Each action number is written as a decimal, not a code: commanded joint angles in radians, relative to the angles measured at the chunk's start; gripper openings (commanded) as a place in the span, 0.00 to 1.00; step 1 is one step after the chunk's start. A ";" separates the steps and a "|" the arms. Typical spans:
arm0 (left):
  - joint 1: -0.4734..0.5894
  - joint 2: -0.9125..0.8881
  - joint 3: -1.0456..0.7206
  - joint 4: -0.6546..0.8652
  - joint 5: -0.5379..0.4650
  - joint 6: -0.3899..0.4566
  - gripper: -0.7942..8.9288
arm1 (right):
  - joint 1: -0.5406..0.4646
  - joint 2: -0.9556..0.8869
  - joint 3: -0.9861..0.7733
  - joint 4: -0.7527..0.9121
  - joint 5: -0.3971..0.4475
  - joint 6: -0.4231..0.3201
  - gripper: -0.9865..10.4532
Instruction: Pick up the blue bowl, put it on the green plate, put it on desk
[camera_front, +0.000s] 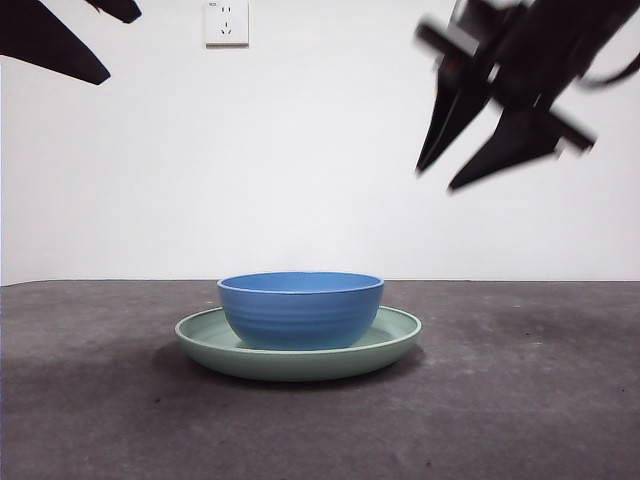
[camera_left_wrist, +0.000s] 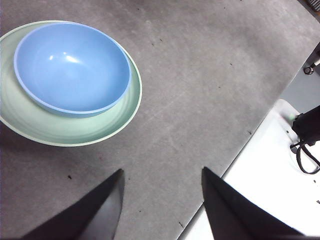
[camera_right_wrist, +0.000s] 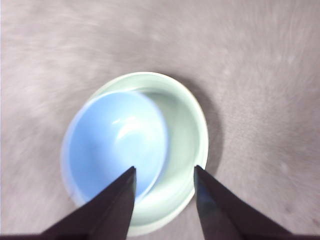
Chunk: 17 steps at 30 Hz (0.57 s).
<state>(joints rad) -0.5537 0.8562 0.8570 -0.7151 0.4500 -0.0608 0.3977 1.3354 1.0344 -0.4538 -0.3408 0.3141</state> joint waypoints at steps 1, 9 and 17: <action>-0.003 0.006 0.006 0.003 0.006 0.020 0.34 | 0.017 -0.089 0.021 -0.066 -0.012 -0.088 0.25; -0.003 0.006 0.006 0.004 0.006 0.024 0.34 | 0.061 -0.299 0.011 -0.285 -0.025 -0.166 0.25; -0.003 0.006 0.006 0.003 0.006 0.023 0.34 | 0.140 -0.448 -0.151 -0.274 -0.025 -0.156 0.25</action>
<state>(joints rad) -0.5537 0.8562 0.8570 -0.7151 0.4500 -0.0498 0.5262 0.8864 0.8921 -0.7383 -0.3656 0.1612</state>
